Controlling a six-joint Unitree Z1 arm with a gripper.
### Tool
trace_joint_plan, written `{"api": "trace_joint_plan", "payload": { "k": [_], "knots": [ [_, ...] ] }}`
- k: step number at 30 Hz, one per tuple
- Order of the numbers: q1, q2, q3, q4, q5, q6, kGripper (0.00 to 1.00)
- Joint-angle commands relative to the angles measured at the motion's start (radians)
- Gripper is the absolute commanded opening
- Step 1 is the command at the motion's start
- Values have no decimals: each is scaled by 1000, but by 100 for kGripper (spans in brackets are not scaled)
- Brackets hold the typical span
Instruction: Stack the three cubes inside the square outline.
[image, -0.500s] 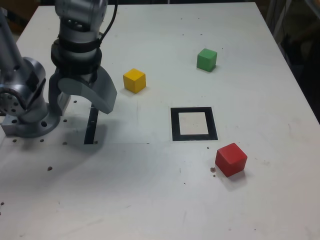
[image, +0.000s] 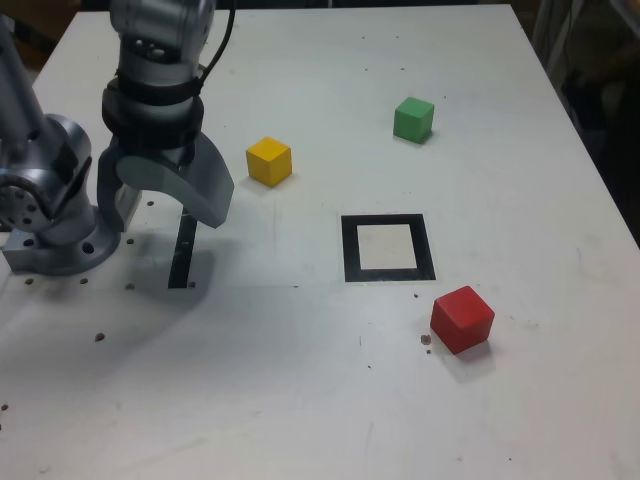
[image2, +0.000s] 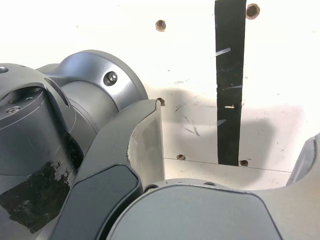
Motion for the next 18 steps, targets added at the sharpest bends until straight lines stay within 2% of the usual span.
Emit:
{"api": "trace_joint_plan", "payload": {
  "k": [1, 8, 13, 18],
  "knots": [
    [-2, 1, 0, 0, -1, -2, 99],
    [-2, -15, -1, -8, -18, -9, 99],
    [-6, -15, -18, -2, -14, -53, 99],
    [-49, 9, -94, 8, -46, -73, 99]
  ]
}}
